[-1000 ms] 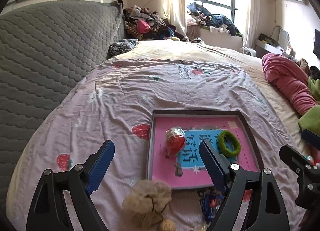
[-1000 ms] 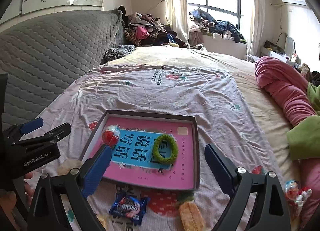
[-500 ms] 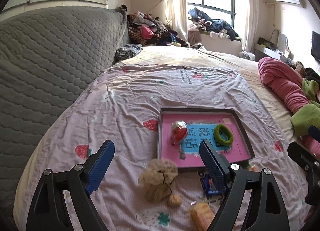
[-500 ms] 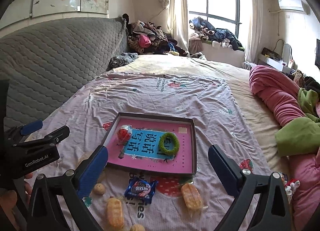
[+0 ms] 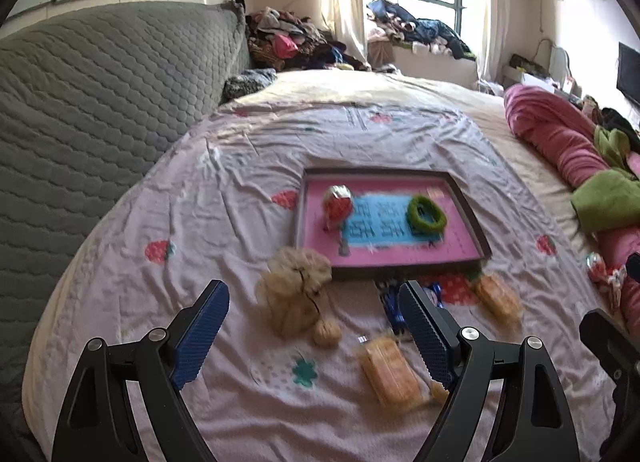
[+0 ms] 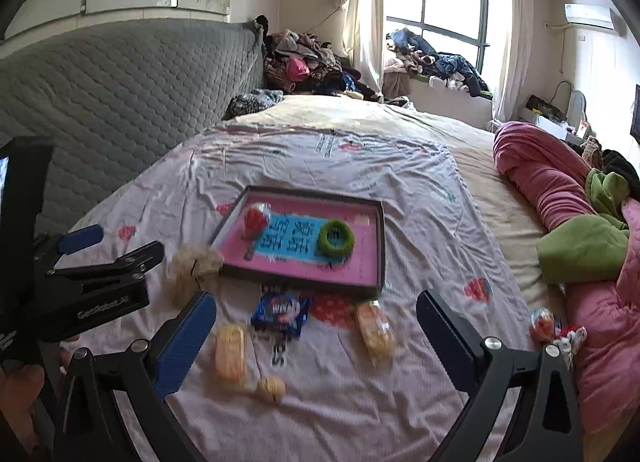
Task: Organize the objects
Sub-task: 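Withdraw both open tools from the tray back toward the remaining items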
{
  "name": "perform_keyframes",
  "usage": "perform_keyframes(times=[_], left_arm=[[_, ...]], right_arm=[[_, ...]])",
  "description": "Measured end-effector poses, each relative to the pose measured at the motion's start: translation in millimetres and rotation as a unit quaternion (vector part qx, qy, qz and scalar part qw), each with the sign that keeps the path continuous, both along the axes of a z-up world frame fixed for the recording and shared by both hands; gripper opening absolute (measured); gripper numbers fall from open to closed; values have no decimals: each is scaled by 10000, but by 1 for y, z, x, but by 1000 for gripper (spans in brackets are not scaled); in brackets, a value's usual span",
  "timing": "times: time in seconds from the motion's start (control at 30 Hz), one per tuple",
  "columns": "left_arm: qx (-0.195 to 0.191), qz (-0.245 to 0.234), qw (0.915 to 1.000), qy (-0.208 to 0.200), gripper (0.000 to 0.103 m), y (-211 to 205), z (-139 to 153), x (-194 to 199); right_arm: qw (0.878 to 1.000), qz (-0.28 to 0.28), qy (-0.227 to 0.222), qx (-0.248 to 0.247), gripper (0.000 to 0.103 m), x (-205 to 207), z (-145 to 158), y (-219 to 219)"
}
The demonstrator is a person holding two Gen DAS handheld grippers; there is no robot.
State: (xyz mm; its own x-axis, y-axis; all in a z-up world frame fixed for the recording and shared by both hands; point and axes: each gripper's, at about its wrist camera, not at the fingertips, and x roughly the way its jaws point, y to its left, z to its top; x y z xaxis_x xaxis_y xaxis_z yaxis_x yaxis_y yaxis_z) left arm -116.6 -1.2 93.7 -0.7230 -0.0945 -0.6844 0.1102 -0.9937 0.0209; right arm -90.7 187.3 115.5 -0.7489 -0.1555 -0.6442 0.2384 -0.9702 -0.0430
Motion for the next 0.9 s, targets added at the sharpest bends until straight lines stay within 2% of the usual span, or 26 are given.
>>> perform_keyframes(times=[0.3,0.47,0.9], left_arm=[[-122,-77,9997,-197,88,24,-25,16],[-114,-84,9993,-336,88,28,-39,17],[-163,-82,9971,-737,88,34,-87,6]], right_arm=[[9998,-14,-220,-21,101,28,-30,23],[9994,17,-331,128,101,35,-50,26],[9980,-183,-555,260,101,10,-82,49]])
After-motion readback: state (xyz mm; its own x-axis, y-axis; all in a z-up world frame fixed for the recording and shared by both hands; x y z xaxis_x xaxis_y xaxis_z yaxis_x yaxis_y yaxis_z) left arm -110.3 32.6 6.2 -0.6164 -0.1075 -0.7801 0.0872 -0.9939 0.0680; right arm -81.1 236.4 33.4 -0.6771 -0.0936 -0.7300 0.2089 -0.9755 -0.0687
